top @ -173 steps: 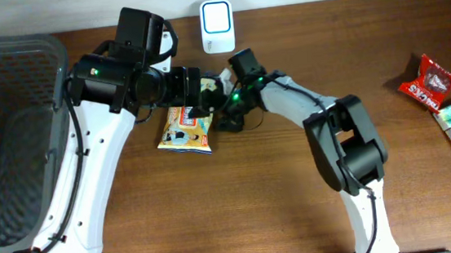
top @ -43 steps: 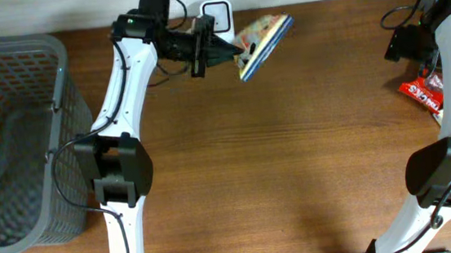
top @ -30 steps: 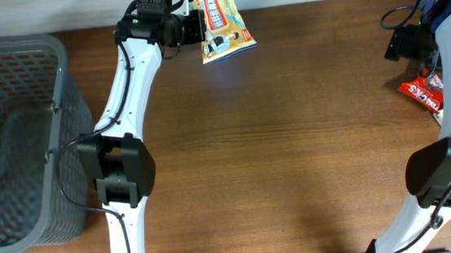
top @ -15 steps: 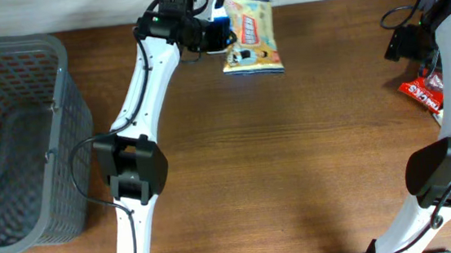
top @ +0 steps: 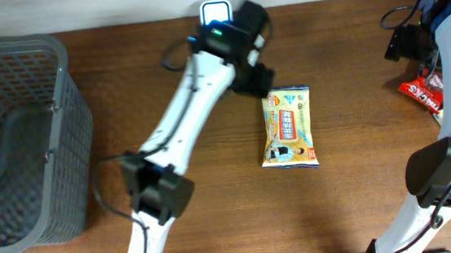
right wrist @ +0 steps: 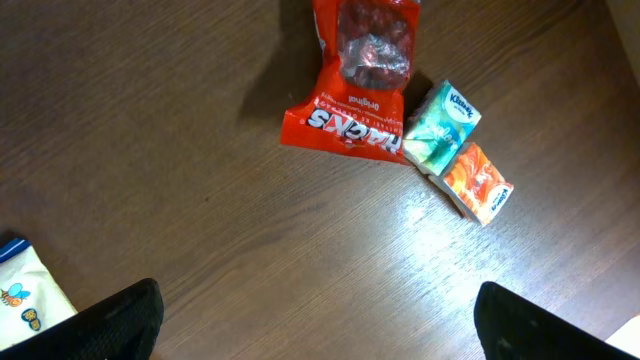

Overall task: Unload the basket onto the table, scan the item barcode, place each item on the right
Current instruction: 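Lower the wipes pack onto the table center and release, then grasp the yellow wipes pack with the right gripper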

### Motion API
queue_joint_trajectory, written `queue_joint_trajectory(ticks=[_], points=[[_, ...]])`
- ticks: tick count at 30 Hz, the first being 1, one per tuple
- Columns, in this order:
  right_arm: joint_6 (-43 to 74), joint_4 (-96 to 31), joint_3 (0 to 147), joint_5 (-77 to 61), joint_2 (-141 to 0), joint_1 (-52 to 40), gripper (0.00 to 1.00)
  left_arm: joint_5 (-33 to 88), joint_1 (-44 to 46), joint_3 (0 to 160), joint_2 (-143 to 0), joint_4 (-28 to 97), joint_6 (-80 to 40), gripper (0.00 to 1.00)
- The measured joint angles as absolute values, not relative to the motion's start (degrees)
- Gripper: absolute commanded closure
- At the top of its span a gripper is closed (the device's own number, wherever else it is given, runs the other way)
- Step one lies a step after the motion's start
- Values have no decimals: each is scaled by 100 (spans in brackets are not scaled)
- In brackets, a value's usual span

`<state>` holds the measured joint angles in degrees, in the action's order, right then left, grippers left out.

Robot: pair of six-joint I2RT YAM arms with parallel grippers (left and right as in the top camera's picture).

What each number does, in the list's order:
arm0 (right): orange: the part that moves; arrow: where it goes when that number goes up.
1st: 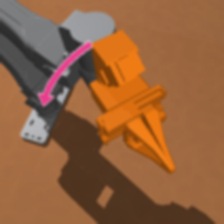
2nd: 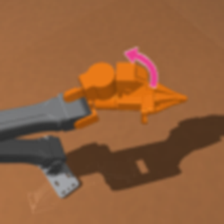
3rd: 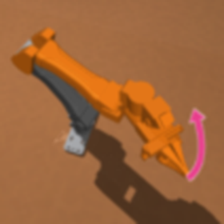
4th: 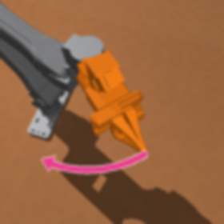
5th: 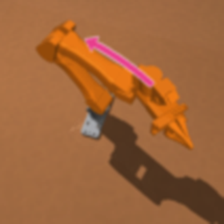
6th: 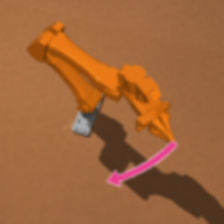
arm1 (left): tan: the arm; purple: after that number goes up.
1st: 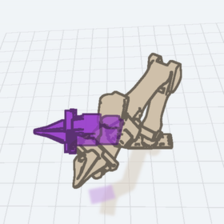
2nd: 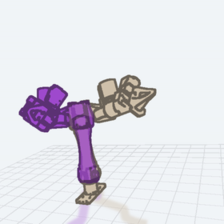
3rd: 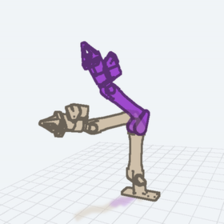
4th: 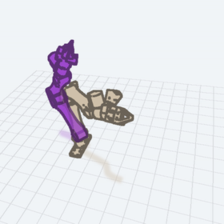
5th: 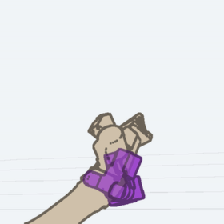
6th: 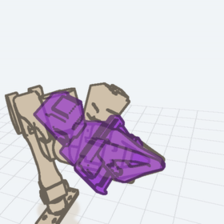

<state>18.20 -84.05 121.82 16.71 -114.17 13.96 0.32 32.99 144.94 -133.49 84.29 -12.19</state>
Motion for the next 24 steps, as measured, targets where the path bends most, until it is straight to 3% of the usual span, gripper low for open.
queue_joint_trajectory(ticks=[6,9,14,16,17,19,20,24], points=[[1896,-7924,12180,1111,-11417,1396,2,-480,2342,14735,-12899,9188,-1470,1],[1448,-8016,11900,-762,-11417,1341,2,-480,2344,14700,-12986,9194,-1544,1],[578,-6619,9319,-1914,-11542,152,1,-486,2344,14691,-12988,9185,-1566,1],[554,-5581,8204,-2043,-11535,-259,5,-495,2344,14687,-12988,9207,-1566,1],[541,-5271,7950,-2051,-11535,-357,22,-497,2344,14687,-12988,9179,-1568,1],[600,-4768,7559,-2088,-11441,-539,68,-497,2344,14685,-12988,9190,-1568,1],[668,-4729,7483,-2097,-11432,-541,96,-497,2342,14685,-12988,9192,-1568,1],[934,-4764,7430,-2200,-11441,-530,96,-497,2344,14685,-12988,9194,-1568,1]])
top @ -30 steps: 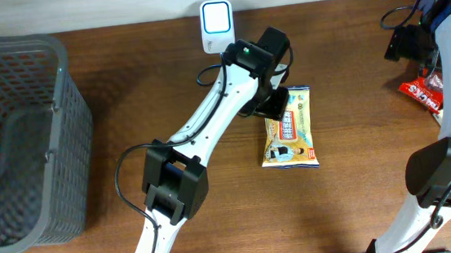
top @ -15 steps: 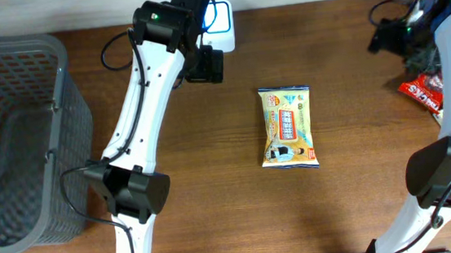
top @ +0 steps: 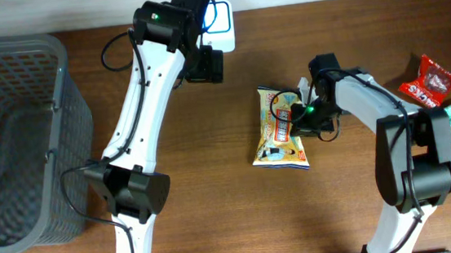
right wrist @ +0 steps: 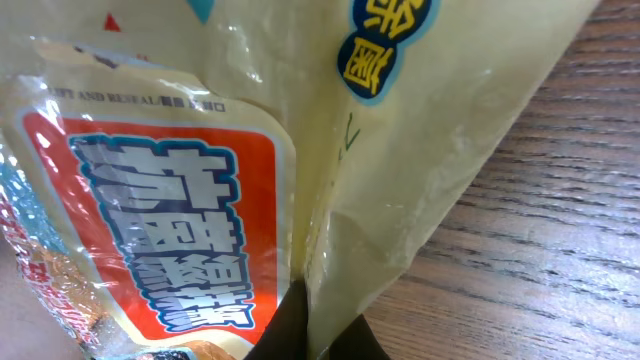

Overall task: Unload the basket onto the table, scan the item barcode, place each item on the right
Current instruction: 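Grasp the yellow wipes pack with the right gripper, then place the wipes pack at the right edge beside the other items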

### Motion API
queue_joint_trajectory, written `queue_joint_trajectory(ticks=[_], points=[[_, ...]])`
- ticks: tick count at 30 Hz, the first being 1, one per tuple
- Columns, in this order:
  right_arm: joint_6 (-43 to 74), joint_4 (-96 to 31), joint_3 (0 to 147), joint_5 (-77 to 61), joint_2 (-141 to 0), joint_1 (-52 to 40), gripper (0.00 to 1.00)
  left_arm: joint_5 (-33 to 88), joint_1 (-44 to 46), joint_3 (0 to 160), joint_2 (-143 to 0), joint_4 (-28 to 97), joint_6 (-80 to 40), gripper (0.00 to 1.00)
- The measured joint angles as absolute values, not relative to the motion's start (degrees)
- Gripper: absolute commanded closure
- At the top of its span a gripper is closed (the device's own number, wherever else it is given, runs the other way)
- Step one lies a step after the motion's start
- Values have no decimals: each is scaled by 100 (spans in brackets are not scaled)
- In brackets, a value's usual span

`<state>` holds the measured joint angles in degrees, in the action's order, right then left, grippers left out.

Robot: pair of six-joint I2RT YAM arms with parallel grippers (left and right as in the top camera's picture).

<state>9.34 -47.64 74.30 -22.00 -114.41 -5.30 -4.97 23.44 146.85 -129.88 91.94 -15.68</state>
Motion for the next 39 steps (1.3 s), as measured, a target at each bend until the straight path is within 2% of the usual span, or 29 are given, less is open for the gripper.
queue_joint_trajectory(ticks=[2,7,15,18,19,20,21,24,28,32,34,39], points=[[1057,-5439,7898,-2182,-11408,-276,96,-495,2344,14685,-12988,9203,-1566,1],[1232,-5599,8980,-1986,-10348,1227,96,-495,2344,14685,-12988,9194,-1568,1],[1350,-5417,9118,-1802,-9950,4259,96,-497,2342,14685,-12988,9194,-1568,1],[1321,-5179,9118,-1806,-10012,4615,96,-497,2344,14685,-12988,9192,-1568,1],[1315,-5057,9118,-1787,-10106,4633,91,-497,2342,14685,-12988,9192,-1568,1],[1332,-5022,9118,-1688,-10193,4637,60,-497,2342,14685,-12988,9192,-1568,1],[1376,-5015,9118,-1584,-10243,4637,48,-495,2342,14685,-12988,9192,-1568,1],[1483,-5183,9118,-1518,-10309,4637,36,-497,2344,14685,-12988,9194,-1568,1],[1459,-6051,9118,-2388,-9760,4637,22,-497,2344,14685,-12988,9198,-1566,1],[886,-7400,8866,-2766,-7767,4265,20,-495,2344,14682,-12988,9190,-1566,1],[792,-7288,8025,-2816,-7000,3822,1,-497,2344,14682,-12988,9188,-1566,1],[703,-7557,6023,-2908,-5916,2716,1,-497,2344,14682,-12993,9192,-1566,1]])
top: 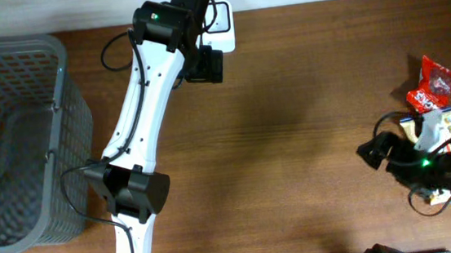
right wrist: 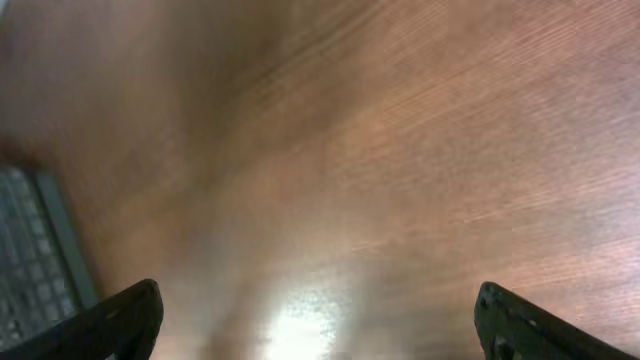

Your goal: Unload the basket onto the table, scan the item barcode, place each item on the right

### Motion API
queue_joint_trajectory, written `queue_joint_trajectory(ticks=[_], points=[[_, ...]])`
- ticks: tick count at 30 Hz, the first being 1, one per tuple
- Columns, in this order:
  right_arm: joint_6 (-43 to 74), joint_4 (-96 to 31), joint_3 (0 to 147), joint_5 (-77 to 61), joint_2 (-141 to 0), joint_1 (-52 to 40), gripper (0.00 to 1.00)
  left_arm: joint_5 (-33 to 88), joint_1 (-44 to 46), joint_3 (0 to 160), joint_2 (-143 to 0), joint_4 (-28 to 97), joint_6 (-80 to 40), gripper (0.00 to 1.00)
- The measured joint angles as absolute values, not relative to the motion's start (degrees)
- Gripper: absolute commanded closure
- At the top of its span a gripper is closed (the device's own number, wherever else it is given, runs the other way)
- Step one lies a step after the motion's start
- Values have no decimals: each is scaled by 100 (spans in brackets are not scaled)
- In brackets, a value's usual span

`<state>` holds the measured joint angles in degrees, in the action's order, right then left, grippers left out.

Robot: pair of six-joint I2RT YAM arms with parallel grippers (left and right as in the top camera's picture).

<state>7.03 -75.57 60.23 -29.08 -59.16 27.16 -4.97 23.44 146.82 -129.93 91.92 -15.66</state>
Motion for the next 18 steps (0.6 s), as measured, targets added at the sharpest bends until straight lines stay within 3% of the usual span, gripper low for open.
queue_joint_trajectory(ticks=[9,15,18], points=[[698,-7299,5701,-2781,-6486,2410,2,-495,2344,14682,-12993,9192,-1568,1],[679,-5384,5566,-2495,-6486,237,2,-497,2344,14682,-12993,9194,-1568,1],[683,-4838,5505,-2274,-6490,-270,2,-497,2342,14678,-12995,9194,-1568,1]])
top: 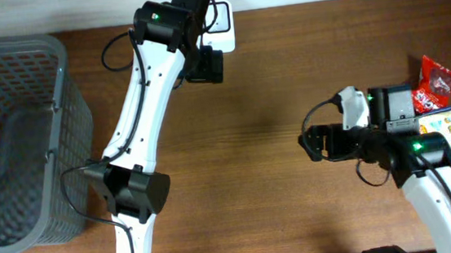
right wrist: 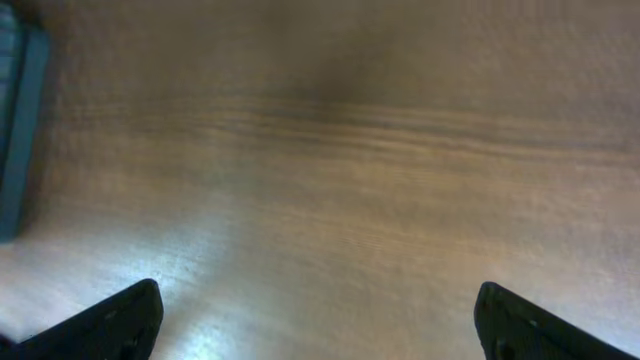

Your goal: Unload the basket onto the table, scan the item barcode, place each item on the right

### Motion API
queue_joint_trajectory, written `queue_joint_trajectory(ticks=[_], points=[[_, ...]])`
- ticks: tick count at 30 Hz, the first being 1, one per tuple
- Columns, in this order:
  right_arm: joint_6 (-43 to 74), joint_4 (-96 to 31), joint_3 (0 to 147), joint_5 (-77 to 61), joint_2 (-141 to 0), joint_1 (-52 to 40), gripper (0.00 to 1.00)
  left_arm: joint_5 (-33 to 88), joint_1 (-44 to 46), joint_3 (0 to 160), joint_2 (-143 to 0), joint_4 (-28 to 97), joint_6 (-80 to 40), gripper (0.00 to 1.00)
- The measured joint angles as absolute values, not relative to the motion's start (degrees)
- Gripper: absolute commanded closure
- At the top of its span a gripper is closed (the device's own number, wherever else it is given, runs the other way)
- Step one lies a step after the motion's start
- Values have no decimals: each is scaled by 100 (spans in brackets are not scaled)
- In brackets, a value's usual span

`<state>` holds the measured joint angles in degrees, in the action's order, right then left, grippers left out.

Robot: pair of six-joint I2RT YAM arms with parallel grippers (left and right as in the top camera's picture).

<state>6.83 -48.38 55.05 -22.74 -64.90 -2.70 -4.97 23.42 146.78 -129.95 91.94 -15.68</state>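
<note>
The yellow snack pack (top: pixel 441 125) lies at the table's right edge, partly under my right arm, beside a red bag (top: pixel 431 84). The white scanner (top: pixel 218 25) stands at the back edge. My left gripper (top: pixel 206 64) hangs just in front of and left of the scanner; whether its jaws are open does not show from above. My right gripper (top: pixel 314 144) is right of the table's middle, well left of the pack. In the right wrist view this gripper (right wrist: pixel 320 322) is wide open over blurred bare wood, with nothing between its fingertips (right wrist: pixel 125 322).
A grey mesh basket (top: pixel 65 116) fills the left side. Two small tissue packs lie next to the red bag at the far right. A blurred grey-blue edge (right wrist: pixel 15 130) shows at the left of the right wrist view.
My right gripper has moved from the far right edge to a spot left of there, nearer the middle. The yellow pack now shows beside the red bag. The left arm has not moved.
The yellow pack first lay in the middle, with my left gripper by its top and my right gripper open over the red bag. Then the right gripper was at the pack's right edge. Later the middle was bare. Now the pack lies at the right, right gripper open.
</note>
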Motion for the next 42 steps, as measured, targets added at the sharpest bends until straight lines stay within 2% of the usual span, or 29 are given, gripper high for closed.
queue_joint_trajectory(ticks=[7,13,20,23,33,42], points=[[692,-4794,5391,-1890,-6176,-279,1,-495,2344,14678,-12997,9192,-1568,1],[609,-2967,3389,-1780,-3022,-279,1,-495,2344,14678,-12997,9192,-1568,1],[598,-1570,1579,-1758,-873,-279,1,-497,2344,14676,-12999,9183,-1568,1],[600,-421,845,-1594,-373,-279,1,-495,2344,14676,-12999,9188,-1568,1],[600,272,176,-384,-82,-279,2,-495,2344,14674,-12999,9194,-1568,1],[432,-438,78,130,-69,-279,2,-497,2344,14674,-12999,9194,-1568,1]])
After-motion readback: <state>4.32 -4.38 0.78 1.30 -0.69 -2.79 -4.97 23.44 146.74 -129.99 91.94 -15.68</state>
